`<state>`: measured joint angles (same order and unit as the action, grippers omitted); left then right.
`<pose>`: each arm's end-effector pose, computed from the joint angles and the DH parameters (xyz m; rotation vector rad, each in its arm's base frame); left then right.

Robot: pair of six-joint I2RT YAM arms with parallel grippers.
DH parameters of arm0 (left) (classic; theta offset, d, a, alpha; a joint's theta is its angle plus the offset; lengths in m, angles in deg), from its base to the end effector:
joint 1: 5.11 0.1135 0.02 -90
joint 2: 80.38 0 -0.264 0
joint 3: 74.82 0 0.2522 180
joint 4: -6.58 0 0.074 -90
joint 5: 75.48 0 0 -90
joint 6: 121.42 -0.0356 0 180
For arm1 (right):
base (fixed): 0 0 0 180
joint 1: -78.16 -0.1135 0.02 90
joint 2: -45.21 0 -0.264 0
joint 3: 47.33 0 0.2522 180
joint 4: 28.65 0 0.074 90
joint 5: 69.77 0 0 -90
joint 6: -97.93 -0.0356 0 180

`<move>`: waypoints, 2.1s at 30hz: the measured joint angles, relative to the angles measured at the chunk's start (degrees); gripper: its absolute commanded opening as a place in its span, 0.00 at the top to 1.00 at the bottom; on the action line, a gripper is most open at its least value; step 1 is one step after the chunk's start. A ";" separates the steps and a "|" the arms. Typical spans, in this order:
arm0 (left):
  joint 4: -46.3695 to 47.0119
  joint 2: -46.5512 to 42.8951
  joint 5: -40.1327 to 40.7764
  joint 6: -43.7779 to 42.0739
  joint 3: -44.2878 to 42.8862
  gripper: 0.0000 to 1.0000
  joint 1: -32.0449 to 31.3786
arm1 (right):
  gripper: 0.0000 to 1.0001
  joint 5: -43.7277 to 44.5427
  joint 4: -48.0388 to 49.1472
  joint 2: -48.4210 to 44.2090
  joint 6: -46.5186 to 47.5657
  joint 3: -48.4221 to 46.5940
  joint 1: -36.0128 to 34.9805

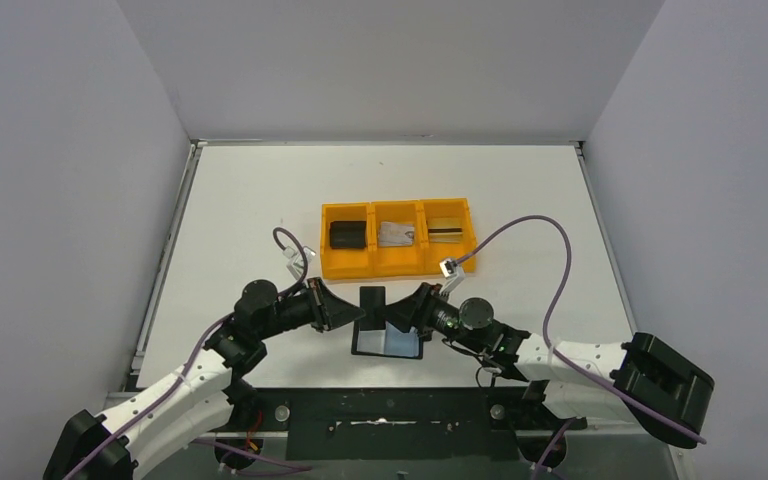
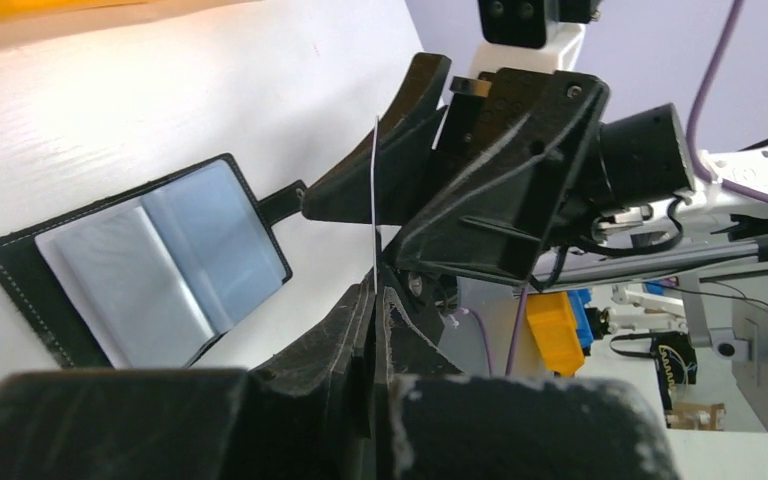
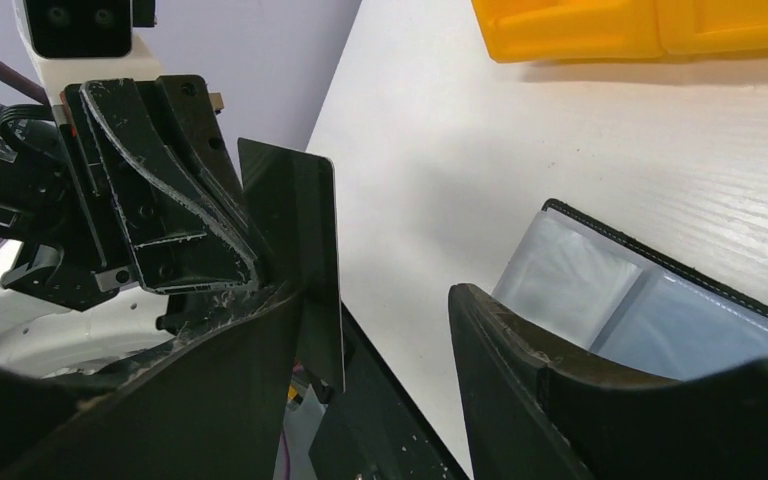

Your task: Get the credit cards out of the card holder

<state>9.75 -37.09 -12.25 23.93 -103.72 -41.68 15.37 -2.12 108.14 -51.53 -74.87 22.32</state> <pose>0.1317 -0.1177 0.2113 0.0591 2.0321 -1.5078 0.1175 0.1785 0.1857 -0.0094 1.9955 1.4877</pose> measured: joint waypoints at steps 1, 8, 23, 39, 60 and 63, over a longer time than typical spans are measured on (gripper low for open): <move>0.50 -0.04 -0.42 0.11 0.00 1.00 0.04 | 0.49 -0.76 0.87 0.55 -0.04 0.00 0.46; 2.80 -0.46 -1.31 1.38 1.49 1.00 0.33 | 0.63 -6.73 5.95 3.52 -0.33 -0.90 2.08; 4.31 -0.59 -2.16 2.36 2.69 1.00 0.98 | 0.79 -12.90 8.55 5.35 -0.59 -1.75 3.28; 3.04 -2.93 -5.27 1.07 2.69 1.00 4.13 | 0.91 -15.43 10.69 6.40 -0.55 -3.06 3.37; -6.78 -3.32 -5.42 -2.78 1.55 0.34 7.13 | 1.00 -14.86 7.80 6.93 0.31 -3.69 3.28; -12.17 -4.09 -2.93 -5.55 -1.27 0.25 7.19 | 1.00 -13.66 5.14 6.67 0.83 -4.22 3.26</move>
<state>-2.42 -41.18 -15.18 18.38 -104.99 -34.49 1.71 3.02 114.81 -50.70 -79.09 25.58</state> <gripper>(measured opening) 0.681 0.032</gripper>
